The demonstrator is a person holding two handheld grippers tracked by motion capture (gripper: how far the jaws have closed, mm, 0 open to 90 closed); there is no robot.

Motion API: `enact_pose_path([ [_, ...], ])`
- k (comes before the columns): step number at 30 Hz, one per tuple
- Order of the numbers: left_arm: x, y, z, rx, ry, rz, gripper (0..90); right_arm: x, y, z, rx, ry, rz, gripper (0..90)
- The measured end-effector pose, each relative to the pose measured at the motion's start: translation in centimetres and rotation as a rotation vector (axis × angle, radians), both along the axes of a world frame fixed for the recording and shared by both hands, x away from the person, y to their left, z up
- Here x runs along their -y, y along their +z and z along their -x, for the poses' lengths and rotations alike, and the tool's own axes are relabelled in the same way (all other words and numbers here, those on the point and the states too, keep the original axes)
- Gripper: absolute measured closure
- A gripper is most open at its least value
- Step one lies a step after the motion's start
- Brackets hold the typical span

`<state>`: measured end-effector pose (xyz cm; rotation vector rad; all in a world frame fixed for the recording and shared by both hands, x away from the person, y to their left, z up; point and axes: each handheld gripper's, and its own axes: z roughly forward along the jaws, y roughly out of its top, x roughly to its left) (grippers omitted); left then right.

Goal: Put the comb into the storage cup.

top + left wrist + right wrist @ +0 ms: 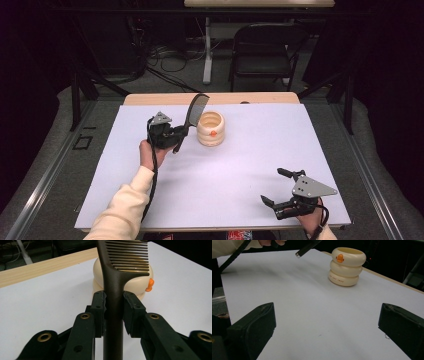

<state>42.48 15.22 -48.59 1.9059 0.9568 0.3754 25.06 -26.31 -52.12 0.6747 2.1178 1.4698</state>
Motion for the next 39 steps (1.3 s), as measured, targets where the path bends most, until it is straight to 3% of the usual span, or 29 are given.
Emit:
enact_pose_path([
  [11, 0.3, 0.5, -0.3, 0.018, 0.007, 0.033, 72.4, 0.0, 0.0, 0.0, -0.003, 0.003, 0.003, 0.6],
  [39, 1.3, 1.7, -1.0, 0.048, 0.007, 0.04, 72.4, 0.0, 0.0, 0.0, -0.005, 0.005, 0.003, 0.6],
])
